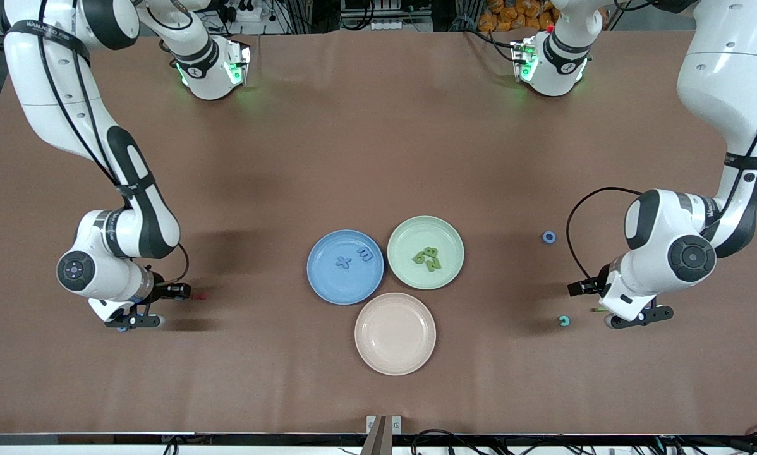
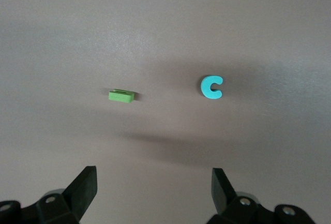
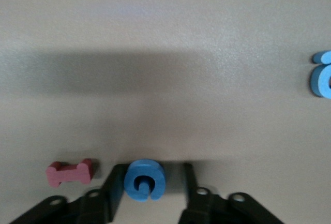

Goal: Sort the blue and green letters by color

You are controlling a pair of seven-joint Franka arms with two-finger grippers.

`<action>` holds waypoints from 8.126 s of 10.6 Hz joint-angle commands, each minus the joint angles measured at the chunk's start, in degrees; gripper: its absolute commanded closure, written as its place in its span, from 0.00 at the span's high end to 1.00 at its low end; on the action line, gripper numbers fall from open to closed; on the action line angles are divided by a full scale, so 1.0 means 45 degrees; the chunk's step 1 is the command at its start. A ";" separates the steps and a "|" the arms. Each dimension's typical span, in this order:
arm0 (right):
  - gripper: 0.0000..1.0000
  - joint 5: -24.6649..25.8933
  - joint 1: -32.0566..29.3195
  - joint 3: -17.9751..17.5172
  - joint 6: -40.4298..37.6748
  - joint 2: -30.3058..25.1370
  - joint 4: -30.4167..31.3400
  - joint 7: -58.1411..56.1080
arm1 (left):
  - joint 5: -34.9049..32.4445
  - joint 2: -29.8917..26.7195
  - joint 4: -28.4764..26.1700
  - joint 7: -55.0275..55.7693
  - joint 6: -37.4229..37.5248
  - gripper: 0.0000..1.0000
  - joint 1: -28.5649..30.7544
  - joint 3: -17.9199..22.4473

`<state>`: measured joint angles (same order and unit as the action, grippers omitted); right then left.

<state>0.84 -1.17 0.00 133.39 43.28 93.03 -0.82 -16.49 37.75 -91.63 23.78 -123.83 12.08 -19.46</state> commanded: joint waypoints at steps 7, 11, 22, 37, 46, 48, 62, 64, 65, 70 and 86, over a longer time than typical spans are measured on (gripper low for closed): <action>0.00 -0.0049 0.1001 -0.0390 -0.2020 -0.0126 -0.1218 0.1114 | -0.2330 0.0830 0.0068 -0.0534 -0.0685 0.99 0.0012 -0.0109; 0.00 -0.0049 0.1354 -0.1696 -0.3645 -0.0360 -0.1592 0.4315 | -0.2254 0.0987 0.0107 -0.2018 -0.0937 0.99 0.0459 -0.0090; 0.45 -0.0010 0.2585 -0.4942 -0.3627 -0.0439 -0.2197 1.3386 | -0.2097 0.1572 0.0459 -0.3914 -0.1759 0.97 0.0811 -0.0090; 1.00 0.2196 -0.1067 -0.2933 -0.2266 0.0127 -0.2333 0.2473 | -0.1921 0.1963 0.0556 -0.4405 -0.2873 0.82 0.0988 -0.0090; 1.00 0.2177 -0.2023 -0.0704 0.0201 0.2196 -0.4481 -0.1340 | -0.1980 0.2022 0.0557 -0.4522 -0.3048 0.54 0.0988 -0.0070; 1.00 0.2119 -0.2375 -0.0782 0.0494 0.2704 -0.4813 -0.1846 | -0.1980 0.2022 0.0576 -0.4503 -0.3048 0.46 0.0988 -0.0089; 0.00 0.0615 -0.2805 -0.0841 -0.0170 0.2706 -0.4424 -0.4307 | -0.0320 0.1241 0.0576 -0.2768 -0.2307 0.00 0.0793 -0.2060; 0.00 0.0615 -0.2806 -0.0841 -0.0170 0.2706 -0.4424 -0.4485 | -0.0320 0.1221 0.0576 -0.1289 -0.2209 0.00 0.0774 -0.2761; 0.00 0.0615 -0.2767 -0.0860 -0.0208 0.2687 -0.4424 -0.4466 | -0.0320 0.1221 0.0576 -0.0275 -0.2209 0.00 0.0561 -0.3075; 0.00 0.0634 -0.2144 -0.1679 -0.1417 0.2082 -0.4541 -0.3339 | -0.0320 0.1241 0.1180 0.4958 -0.2111 0.00 -0.2113 -0.3117; 0.00 0.0712 0.2834 -0.5626 -0.2400 0.1924 -0.4619 1.4824 | -0.1122 -0.2660 0.1377 0.5468 0.0617 1.00 -0.1769 -0.2628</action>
<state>3.77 8.79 -25.53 119.90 52.32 72.08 58.80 -21.48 31.97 -83.74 55.21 -126.51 0.60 -31.14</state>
